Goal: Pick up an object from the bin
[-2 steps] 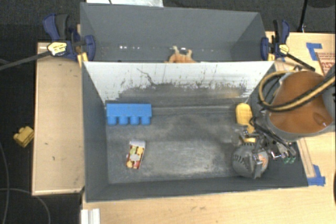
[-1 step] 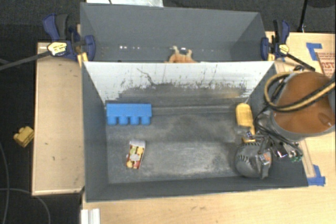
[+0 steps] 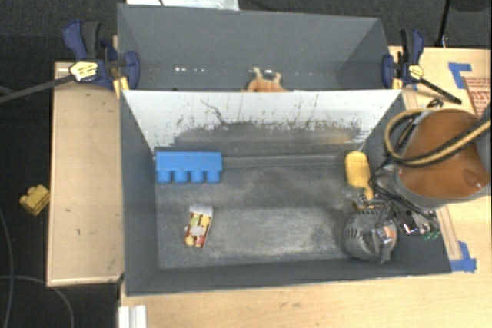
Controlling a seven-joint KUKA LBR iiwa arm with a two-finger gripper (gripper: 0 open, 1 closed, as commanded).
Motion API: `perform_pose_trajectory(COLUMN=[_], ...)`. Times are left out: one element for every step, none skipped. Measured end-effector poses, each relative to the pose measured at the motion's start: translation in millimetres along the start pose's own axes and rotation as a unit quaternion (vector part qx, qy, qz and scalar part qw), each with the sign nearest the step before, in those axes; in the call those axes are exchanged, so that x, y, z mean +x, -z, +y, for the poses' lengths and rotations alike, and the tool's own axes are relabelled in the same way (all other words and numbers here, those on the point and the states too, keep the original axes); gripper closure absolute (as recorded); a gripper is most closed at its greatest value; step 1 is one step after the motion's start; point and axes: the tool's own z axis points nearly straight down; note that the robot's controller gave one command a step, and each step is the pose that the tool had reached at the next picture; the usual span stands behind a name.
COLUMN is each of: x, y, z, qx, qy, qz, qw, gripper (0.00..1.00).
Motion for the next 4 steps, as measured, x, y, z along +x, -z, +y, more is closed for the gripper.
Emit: perform_pose_trajectory(x=[-1.6,2.9,6.0,5.1], y=[-3.7,-4.8,-6.3,-6.3], z=[2.4,3.0,-4.6,-4.5], qx=[-0.001,-0.001,-0.003,-0.003], qy=[0.012,0.101,0.141,0.141], qz=[-0.0005,-0.0007,0.0010,-0.0006], qw=[0.9999,0.9949,0.9900,0.9900], gripper=[0.00,0.00,1.00,0.00])
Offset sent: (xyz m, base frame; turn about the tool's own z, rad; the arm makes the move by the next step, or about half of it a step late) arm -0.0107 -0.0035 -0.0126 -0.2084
